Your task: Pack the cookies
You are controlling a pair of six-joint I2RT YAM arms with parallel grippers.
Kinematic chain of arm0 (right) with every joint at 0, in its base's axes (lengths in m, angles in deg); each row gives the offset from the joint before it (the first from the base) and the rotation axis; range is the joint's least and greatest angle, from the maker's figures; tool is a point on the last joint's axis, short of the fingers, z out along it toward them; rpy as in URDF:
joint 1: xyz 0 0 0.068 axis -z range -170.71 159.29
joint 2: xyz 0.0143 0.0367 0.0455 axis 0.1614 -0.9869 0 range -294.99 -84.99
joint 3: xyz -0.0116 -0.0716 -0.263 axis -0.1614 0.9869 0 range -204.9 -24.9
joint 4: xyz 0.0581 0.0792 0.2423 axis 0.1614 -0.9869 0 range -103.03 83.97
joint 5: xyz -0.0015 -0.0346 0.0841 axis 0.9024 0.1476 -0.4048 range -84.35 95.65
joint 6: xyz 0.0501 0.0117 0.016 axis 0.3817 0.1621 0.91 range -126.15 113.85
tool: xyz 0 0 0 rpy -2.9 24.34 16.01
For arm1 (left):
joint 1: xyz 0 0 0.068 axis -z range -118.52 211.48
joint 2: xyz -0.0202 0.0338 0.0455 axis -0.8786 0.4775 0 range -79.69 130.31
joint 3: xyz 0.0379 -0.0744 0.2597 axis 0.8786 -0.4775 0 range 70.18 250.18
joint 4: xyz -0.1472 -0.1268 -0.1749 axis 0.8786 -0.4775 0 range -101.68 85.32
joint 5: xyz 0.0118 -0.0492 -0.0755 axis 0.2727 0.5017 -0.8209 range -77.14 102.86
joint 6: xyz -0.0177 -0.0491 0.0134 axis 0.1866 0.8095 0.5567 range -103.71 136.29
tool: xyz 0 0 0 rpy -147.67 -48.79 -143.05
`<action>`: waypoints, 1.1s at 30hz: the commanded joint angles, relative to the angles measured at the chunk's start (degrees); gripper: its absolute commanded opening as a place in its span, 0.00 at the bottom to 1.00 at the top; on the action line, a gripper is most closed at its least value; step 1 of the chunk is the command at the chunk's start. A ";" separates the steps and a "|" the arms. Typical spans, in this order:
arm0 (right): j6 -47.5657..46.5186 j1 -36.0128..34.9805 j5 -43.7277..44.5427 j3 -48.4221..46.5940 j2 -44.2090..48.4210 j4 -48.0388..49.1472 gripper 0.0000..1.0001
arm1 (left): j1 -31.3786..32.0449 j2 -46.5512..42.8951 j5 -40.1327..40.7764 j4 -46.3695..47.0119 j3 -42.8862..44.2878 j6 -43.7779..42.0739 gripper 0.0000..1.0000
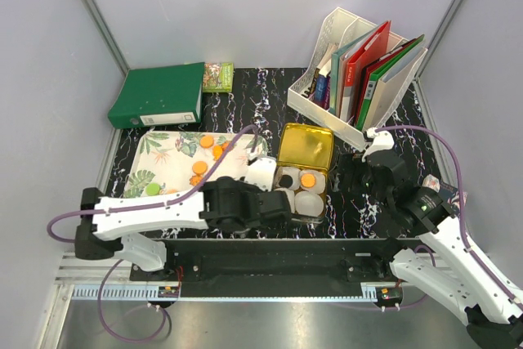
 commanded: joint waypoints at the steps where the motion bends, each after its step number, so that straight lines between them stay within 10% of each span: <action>1: -0.22 0.18 -0.35 -0.27 0.66 2.07 1.00 | 0.29 3.32 0.02 7.24 5.37 -6.53 0.26; 22: -0.39 0.17 -0.36 -0.27 0.48 2.16 1.00 | 1.96 11.85 -8.51 16.74 6.70 -10.84 0.26; 33: -0.39 0.17 -0.53 -0.27 0.13 2.16 1.00 | 2.49 11.15 -7.90 16.74 4.32 -9.35 0.47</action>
